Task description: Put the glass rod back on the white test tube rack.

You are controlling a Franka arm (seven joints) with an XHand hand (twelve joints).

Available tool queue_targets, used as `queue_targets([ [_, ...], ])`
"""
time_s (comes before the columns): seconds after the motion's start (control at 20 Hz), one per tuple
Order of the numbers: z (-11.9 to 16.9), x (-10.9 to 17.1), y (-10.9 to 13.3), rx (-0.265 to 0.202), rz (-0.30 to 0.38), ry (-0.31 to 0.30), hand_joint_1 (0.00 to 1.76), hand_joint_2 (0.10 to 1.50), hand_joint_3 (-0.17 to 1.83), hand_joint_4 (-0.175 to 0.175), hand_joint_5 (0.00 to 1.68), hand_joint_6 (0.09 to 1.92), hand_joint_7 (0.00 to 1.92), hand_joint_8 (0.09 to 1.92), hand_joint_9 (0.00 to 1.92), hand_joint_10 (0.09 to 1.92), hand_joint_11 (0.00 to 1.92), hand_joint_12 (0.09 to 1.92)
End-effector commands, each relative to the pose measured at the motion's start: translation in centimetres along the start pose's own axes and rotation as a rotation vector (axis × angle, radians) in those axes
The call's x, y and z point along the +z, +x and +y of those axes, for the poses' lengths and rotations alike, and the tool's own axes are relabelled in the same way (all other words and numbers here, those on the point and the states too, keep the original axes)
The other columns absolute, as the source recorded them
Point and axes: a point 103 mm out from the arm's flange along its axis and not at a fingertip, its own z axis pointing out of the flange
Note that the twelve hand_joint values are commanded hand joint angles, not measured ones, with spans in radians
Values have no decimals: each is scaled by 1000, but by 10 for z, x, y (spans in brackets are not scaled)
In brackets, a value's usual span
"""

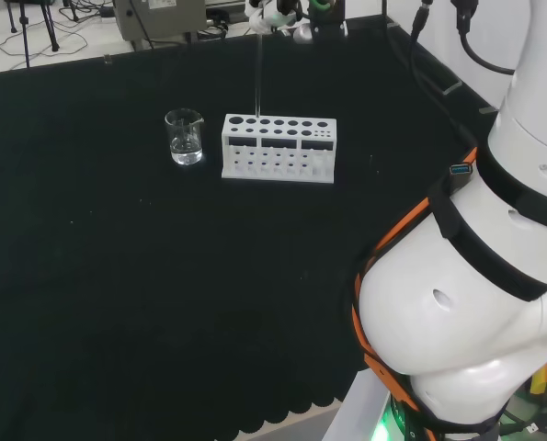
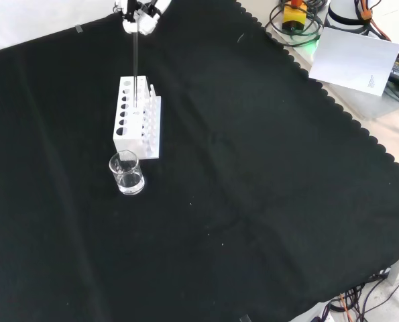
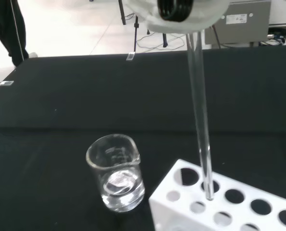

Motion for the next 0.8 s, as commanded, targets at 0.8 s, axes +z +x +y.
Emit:
queue_targets([
  [0.8, 9, 14, 22, -34, 28, 31, 1305, 1028, 3, -175, 1285, 144, 1188, 979, 1714, 648, 1471, 942],
])
